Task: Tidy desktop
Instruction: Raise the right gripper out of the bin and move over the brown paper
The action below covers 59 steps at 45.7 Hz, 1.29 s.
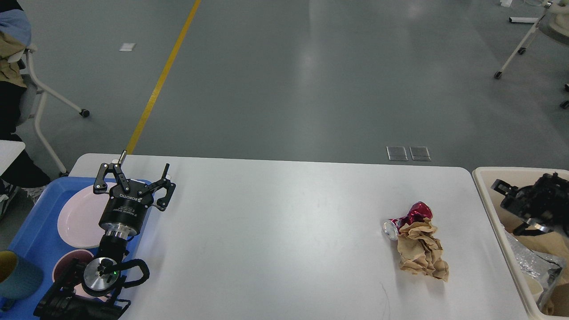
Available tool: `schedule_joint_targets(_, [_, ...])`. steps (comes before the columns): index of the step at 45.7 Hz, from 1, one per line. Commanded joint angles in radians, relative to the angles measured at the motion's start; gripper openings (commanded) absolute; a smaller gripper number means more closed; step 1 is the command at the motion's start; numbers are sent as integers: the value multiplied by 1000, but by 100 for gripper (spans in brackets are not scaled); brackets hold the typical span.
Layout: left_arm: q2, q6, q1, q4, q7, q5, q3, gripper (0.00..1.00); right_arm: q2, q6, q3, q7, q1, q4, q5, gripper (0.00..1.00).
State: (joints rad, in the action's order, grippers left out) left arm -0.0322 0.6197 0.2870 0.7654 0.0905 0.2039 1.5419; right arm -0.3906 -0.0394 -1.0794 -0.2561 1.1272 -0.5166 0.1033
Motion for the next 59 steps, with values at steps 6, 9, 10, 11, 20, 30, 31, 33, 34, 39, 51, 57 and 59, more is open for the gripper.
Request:
schedule_joint_targets(6, [0, 0, 0, 0, 0, 0, 0, 96, -16, 311, -13, -9, 393, -308, -86, 100])
schedule_joint_targets(9, [0, 0, 0, 0, 0, 0, 0, 96, -7, 416, -20, -12, 502, -371, -88, 100])
schedule_joint_targets(10, [0, 0, 0, 0, 0, 0, 0, 96, -1, 452, -27, -14, 535, -387, -88, 100])
schedule_joint_targets(11, [0, 0, 0, 0, 0, 0, 0, 96, 5, 484, -31, -14, 566, -401, -88, 100])
schedule_joint_targets(20, [0, 0, 0, 0, 0, 0, 0, 96, 81, 742, -65, -15, 838, -566, -83, 100])
schedule_joint_targets(30, [-2, 0, 0, 0, 2, 0, 0, 96, 82, 756, -97, -17, 1200, -962, -74, 100])
schedule_joint_targets(31, [0, 0, 0, 0, 2, 0, 0, 96, 82, 759, -103, -15, 1233, -991, -71, 100])
schedule_joint_targets(33, [0, 0, 0, 0, 2, 0, 0, 96, 84, 762, -116, -15, 1293, -1049, -65, 100])
schedule_joint_targets(34, [0, 0, 0, 0, 2, 0, 0, 96, 85, 760, -120, -15, 1316, -1078, -63, 100])
schedule_joint_targets(39, [-2, 0, 0, 0, 2, 0, 0, 96, 108, 760, -143, -15, 1379, -1154, -62, 100])
schedule_joint_targets(51, [0, 0, 0, 0, 2, 0, 0, 96, 113, 685, -166, -14, 1320, -1149, -62, 100])
schedule_joint_targets(57, [0, 0, 0, 0, 0, 0, 0, 96, 110, 584, -159, -14, 1119, -1088, -70, 100])
schedule_joint_targets(59, [0, 0, 0, 0, 0, 0, 0, 96, 113, 546, -155, -14, 1048, -1065, -73, 100])
